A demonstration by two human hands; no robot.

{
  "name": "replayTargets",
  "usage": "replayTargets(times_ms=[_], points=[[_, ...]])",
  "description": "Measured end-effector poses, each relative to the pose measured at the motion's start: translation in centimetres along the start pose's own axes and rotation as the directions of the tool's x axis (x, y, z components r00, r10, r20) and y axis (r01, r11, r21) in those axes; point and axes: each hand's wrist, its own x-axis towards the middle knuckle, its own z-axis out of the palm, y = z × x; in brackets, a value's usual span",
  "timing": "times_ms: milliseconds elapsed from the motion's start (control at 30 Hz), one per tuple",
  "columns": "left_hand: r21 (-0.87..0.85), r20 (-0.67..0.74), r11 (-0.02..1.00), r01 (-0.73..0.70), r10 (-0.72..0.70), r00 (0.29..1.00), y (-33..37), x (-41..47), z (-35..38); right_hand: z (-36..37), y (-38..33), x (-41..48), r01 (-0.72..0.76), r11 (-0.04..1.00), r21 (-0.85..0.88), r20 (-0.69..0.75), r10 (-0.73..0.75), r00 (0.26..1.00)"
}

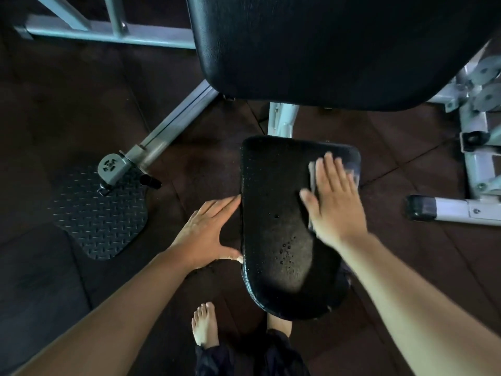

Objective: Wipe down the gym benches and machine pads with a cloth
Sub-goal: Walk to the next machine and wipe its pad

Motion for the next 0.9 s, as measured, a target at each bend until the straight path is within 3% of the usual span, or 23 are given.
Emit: replayTargets(times_ms=[167,367,600,800,900], points=[[0.035,-0.025,0.999,-0.002,0.003,1.0,-0.1,-0.1,0.1,-1.2,-2.4,5.3,-0.023,1.0,0.011,0.005,0.023,1.0],[0.004,-0.022,1.0,-0.019,0.019,1.0,-0.2,0.0,0.1,0.9,-5.6,-2.0,0.198,0.979,-0.051,0.091,-0.193,0.977],[-0.018,0.003,0.999,-0.026,0.027,1.0,-0.6,0.2,0.2,-0.9,-8.6,9.3,0.169,0.98,-0.108,0.003,-0.17,0.986],[-0.024,0.007,0.999,-0.047,0.048,0.999,-0.7,0.2,0.3,0.7,-9.6,-0.3,0.314,0.943,-0.11,0.084,-0.306,0.948],[-0.015,0.003,0.999,-0.05,0.05,0.999,-1.0,0.3,0.4,0.6,-10.0,1.5,0.3,0.95,-0.091,0.069,-0.294,0.953]])
